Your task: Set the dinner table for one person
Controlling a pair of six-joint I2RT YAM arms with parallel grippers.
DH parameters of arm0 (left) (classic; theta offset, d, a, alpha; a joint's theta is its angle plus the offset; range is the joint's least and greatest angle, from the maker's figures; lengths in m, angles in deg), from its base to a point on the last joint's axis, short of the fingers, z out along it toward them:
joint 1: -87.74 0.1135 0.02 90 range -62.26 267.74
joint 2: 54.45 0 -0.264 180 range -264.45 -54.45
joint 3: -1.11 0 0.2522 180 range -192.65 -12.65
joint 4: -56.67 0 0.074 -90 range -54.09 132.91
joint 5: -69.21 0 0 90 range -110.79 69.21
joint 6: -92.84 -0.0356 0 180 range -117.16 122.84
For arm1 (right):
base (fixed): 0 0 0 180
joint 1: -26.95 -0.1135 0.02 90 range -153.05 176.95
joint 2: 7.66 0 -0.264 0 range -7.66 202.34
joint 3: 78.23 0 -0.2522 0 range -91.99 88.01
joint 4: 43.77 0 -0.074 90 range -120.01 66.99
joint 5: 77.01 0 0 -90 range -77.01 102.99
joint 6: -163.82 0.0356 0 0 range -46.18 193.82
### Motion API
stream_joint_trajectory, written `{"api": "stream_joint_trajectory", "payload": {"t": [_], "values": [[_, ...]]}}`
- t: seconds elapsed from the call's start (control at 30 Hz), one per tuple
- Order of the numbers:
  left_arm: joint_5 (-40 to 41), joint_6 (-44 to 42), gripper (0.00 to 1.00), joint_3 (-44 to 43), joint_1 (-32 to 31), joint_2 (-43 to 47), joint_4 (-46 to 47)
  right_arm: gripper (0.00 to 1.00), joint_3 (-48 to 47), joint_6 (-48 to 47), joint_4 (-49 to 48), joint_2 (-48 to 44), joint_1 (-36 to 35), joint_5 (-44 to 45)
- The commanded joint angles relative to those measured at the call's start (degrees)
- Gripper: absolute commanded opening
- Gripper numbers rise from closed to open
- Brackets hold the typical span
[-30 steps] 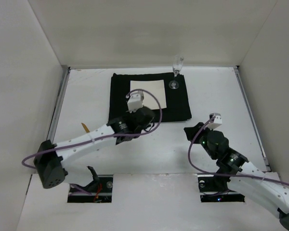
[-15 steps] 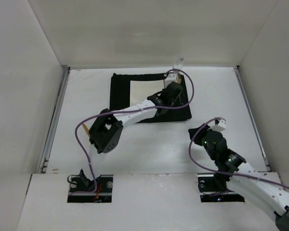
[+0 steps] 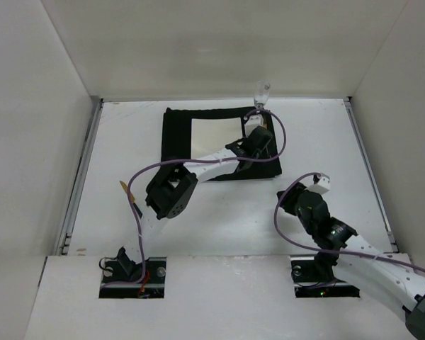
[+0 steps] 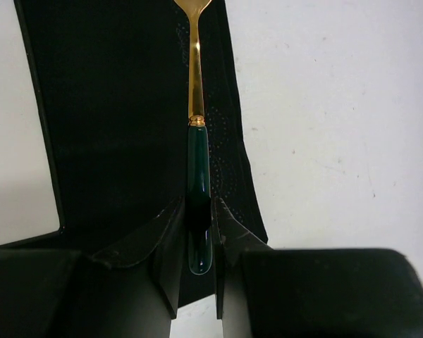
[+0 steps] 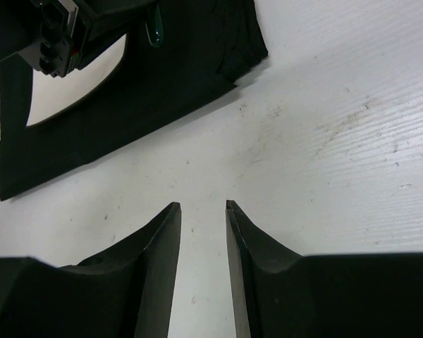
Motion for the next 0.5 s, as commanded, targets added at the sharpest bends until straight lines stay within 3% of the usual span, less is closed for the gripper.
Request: {"api": "stream_joint_trajectory", "payload": {"t": [0.0,0.47], "values": [[1.8,1.9,0.03,-2.1,0.7,0.0,3.7,0.38,0.6,0.6,-3.9,0.4,-0.8,1.8],[2.6,2.7,0.03,-2.9,2.0,-4.3,2.7,0.39,1.4,0.4,-6.7,5.6,-2.2,4.3]]}}
